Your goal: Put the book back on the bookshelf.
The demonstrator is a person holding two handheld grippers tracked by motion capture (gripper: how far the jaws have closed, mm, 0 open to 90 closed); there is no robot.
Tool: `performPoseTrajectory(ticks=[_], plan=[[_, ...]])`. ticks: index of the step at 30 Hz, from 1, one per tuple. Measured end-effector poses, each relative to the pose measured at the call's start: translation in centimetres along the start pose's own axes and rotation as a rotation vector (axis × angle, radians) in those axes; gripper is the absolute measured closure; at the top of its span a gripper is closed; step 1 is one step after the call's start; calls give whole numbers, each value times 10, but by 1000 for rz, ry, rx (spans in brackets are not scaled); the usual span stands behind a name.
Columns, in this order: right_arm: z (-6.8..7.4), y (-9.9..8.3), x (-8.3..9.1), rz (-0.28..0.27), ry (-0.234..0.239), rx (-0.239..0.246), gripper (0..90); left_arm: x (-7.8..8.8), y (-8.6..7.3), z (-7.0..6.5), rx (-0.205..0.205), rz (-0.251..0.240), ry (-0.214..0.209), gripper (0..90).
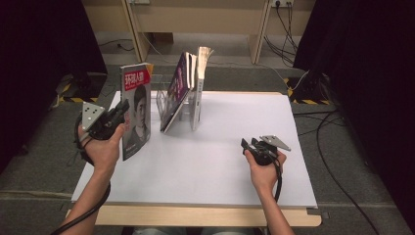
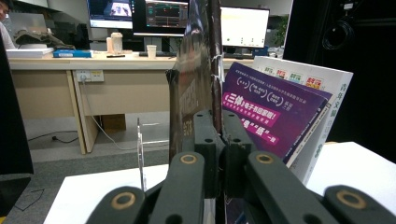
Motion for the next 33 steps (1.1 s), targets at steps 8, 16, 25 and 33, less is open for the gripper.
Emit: performPoseTrajectory(ticks=[8, 16, 25, 33], plan=[[-7, -10, 0, 5, -11, -3, 553, -3, 5, 1, 6, -16, -2, 869], [-7, -12, 0, 7, -9, -6, 553, -8, 8, 2, 16, -19, -3, 869], [-9, -13, 0, 10, -11, -8, 553, -14, 12, 4, 6, -34, 8, 869], [-9, -13, 1, 9, -9, -12, 553, -17, 15, 6, 9, -42, 16, 869]])
Point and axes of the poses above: each handheld gripper's, and its own axes: x roughly backward along the jaws, y roughly out of its top, z roughly to its left, the point moved 6 cm from there along -x, roughly forward along the jaws, and after that the axes turned 9 degrees about z, right-handed, at the moved point
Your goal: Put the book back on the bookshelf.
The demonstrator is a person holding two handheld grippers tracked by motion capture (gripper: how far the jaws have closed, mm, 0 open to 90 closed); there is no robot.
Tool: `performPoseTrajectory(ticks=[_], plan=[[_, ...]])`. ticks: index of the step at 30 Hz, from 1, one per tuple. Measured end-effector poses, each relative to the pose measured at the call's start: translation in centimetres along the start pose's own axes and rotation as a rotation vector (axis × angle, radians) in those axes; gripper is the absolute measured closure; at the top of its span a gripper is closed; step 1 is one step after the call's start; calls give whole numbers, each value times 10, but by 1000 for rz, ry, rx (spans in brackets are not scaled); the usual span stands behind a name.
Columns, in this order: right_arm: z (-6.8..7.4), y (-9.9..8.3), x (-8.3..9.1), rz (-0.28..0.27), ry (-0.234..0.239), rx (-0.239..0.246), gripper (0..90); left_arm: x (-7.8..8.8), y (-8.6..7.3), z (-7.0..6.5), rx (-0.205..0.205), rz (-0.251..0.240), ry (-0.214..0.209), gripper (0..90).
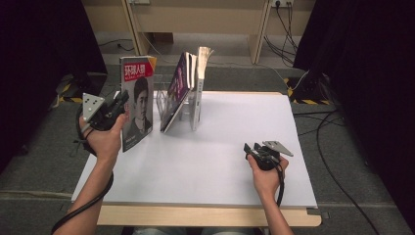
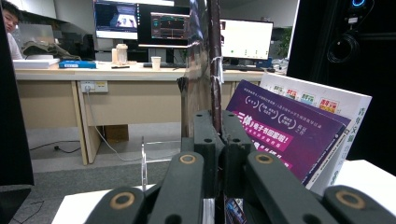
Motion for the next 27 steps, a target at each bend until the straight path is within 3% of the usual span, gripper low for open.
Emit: performPoseTrajectory(ticks=[13, 27], plan=[[-2, -3, -1, 9, -5, 1, 554, -8, 3, 3, -1, 3, 8, 869], [-2, -4, -2, 15, -8, 6, 554, -23, 11, 10, -15, -26, 23, 869]])
Point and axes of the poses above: each handheld gripper's, and its own axes: x roughly backward along the jaws, y roughly out of its top, z roughly to its left, the point moved 6 cm from there along -x, roughly forward along the jaws, and after that the axes turned 9 degrees about z, right-handed, at the moved point
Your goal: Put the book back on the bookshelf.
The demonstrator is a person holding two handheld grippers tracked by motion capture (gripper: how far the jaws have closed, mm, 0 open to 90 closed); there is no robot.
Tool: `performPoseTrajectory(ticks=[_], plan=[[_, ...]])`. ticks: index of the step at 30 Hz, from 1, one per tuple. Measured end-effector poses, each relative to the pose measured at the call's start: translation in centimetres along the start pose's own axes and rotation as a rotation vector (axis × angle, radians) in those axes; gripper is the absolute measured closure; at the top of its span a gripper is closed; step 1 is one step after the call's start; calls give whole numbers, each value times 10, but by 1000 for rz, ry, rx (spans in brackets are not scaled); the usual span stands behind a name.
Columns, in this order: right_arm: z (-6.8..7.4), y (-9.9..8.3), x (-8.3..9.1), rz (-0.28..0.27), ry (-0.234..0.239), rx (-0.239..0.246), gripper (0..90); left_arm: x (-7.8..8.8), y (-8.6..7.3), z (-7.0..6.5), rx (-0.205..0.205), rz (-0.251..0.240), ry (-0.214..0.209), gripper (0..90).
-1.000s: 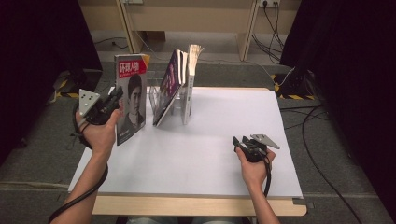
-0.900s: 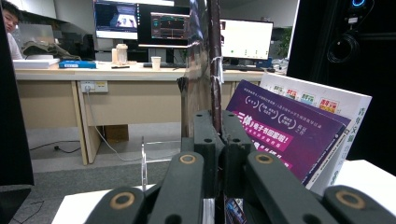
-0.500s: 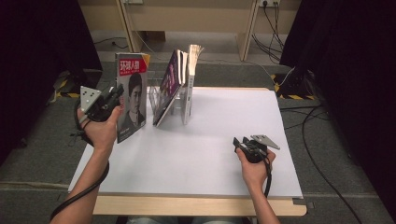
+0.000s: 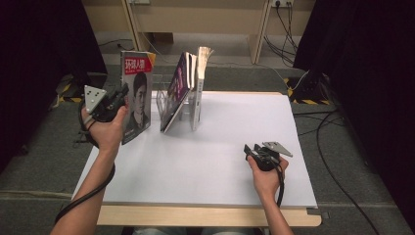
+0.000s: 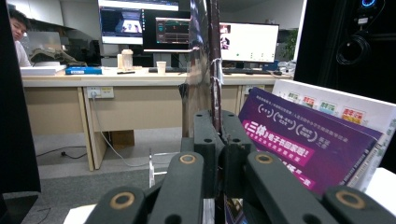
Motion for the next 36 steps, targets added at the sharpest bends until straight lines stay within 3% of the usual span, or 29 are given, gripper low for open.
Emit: performPoseTrajectory(ticks=[18, 24, 31, 36], plan=[[-1, -2, -3, 7, -4, -9, 554, -34, 12, 9, 2, -38, 25, 869], [-2, -3, -3, 7, -3, -6, 554, -51, 13, 12, -17, -47, 44, 868], [-6, -3, -3, 9, -6, -6, 555, -70, 1, 19, -3, -39, 68, 868], [-7, -4, -5, 13, -4, -4, 555, -69, -11, 22, -13, -53, 77, 867]])
Point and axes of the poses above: each handheld gripper's, and its own axes: x roughly backward along the jaws, y roughly out of its top, z roughly to its left, the point moved 6 cm from there along -x, roughly forward along the jaws, and after that the axes turned 9 degrees about z, right-handed, at the moved point
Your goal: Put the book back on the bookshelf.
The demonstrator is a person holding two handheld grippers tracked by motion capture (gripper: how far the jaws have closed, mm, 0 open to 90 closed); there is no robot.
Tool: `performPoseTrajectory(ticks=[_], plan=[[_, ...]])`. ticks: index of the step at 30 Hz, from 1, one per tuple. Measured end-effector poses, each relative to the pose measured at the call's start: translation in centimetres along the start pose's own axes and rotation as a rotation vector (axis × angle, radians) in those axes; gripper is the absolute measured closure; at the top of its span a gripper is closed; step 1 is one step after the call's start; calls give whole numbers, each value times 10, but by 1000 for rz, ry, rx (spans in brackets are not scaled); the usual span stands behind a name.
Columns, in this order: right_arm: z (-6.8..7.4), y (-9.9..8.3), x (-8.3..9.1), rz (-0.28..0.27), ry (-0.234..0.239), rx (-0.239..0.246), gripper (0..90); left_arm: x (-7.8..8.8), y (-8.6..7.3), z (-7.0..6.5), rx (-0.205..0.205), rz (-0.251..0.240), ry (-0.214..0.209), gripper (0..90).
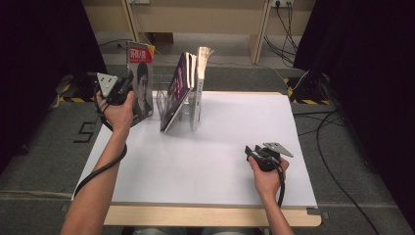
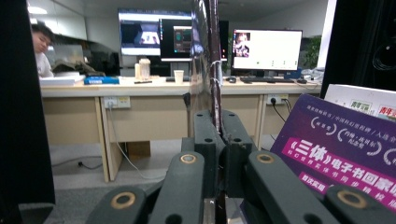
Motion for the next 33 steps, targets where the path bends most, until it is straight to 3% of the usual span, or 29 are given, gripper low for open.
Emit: performPoseTrajectory(ticks=[3, 5, 9, 16, 19, 27, 33], plan=[[0, -1, -1, 8, 3, -10, 555, 3, -5, 2, 10, 4, 8, 866], [1, -1, -1, 8, 6, -9, 555, 5, -10, 5, 51, 11, 1, 864], [3, -1, -1, 10, 7, -12, 555, 8, -18, 10, 73, 31, 5, 862], [4, -3, -3, 19, 11, -10, 555, 17, -27, 15, 83, 45, -3, 860], [5, -3, -3, 18, 14, -19, 555, 19, -34, 18, 112, 58, -14, 857], [3, -3, -3, 18, 12, -14, 554, 19, -40, 21, 135, 86, -16, 845], [3, -2, -2, 15, 17, -18, 554, 15, -45, 20, 164, 124, -6, 782]])
Point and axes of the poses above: each handheld gripper's, and its own axes: x roughly backward along the jaws, y roughly out of its top, z roughly to its left, the point moved 6 cm from there along -x, roughly forward along the jaws, and after that the axes turned 9 degrees about z, right-handed, at the moved point
